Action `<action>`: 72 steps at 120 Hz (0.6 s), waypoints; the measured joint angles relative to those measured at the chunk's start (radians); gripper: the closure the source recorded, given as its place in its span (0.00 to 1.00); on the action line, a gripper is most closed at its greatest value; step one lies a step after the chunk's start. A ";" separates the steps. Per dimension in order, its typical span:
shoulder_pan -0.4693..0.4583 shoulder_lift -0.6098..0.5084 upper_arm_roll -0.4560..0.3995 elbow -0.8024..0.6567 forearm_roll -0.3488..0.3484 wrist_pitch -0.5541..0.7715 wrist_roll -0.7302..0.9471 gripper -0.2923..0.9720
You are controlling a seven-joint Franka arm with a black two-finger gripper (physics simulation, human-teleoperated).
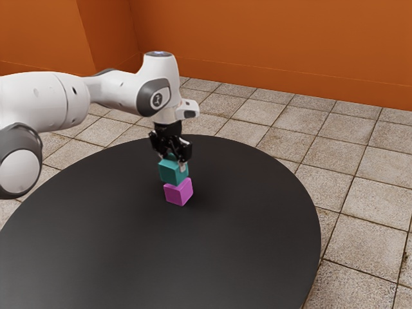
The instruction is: Pick up the blue block with one arm, and put the blue block on the pink block with one arm
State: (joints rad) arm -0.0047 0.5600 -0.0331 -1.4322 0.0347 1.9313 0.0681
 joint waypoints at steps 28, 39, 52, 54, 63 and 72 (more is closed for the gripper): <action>0.000 0.002 -0.001 0.001 -0.002 0.002 0.004 0.42; 0.000 0.002 -0.003 0.001 -0.005 0.004 0.006 0.36; -0.001 -0.024 -0.004 -0.001 -0.005 0.001 0.008 0.31; -0.001 -0.033 -0.005 -0.001 -0.005 -0.001 0.008 0.30; -0.001 -0.084 -0.008 -0.003 -0.004 -0.016 0.010 0.28; -0.002 -0.121 -0.017 -0.004 -0.004 -0.034 0.010 0.27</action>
State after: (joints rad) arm -0.0066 0.4386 -0.0497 -1.4367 0.0308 1.8973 0.0781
